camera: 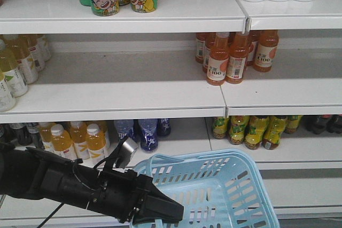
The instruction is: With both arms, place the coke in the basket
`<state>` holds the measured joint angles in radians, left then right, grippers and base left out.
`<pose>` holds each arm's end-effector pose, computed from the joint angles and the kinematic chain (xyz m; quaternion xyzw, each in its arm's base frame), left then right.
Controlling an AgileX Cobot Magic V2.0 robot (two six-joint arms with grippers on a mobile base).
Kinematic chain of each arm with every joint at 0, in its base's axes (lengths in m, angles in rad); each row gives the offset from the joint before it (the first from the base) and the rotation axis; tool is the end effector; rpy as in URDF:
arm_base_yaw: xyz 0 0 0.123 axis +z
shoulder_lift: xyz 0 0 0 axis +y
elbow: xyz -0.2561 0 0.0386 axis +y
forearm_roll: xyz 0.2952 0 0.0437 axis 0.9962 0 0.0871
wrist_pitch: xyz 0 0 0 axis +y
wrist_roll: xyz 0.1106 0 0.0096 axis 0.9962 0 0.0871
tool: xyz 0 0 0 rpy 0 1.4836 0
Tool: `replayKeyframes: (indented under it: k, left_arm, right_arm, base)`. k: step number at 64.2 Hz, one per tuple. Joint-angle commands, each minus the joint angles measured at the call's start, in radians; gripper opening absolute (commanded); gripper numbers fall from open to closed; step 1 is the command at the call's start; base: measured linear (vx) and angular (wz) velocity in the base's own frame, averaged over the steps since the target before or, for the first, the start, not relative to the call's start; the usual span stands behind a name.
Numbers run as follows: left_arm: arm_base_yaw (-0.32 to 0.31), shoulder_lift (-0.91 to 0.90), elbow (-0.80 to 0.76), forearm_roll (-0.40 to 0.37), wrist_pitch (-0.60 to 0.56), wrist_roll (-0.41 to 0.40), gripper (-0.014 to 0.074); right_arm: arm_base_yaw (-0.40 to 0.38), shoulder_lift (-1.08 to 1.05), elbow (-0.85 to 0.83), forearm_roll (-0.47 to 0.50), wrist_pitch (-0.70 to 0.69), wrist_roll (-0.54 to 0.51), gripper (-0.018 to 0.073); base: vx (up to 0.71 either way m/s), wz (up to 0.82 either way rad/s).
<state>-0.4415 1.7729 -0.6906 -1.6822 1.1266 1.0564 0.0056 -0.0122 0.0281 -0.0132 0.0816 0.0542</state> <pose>0.2301 -0.2190 0.0921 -0.0770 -0.8044 0.5891 0.0032 0.1503 0.0007 0.1963 0.0130 0.7106 0.0160 0.7033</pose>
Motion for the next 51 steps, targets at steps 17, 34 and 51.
replayKeyframes:
  k: [17, 34, 51]
  left_arm:
    - [0.001, -0.046, -0.012, -0.081, 0.093, 0.014, -0.0008]
    - [0.001, -0.046, -0.012, -0.081, 0.093, 0.014, -0.0008]
    - [0.001, -0.046, -0.012, -0.081, 0.093, 0.014, -0.0008]
  right_arm:
    - [-0.002, -0.015, 0.015, -0.010, -0.070, -0.004, -0.0009]
    - [-0.002, -0.015, 0.015, -0.010, -0.070, -0.004, -0.0009]
    - [-0.002, -0.015, 0.015, -0.010, -0.070, -0.004, -0.0009]
  base:
    - [0.00, -0.11]
    - [0.02, -0.23]
    - [0.03, -0.29]
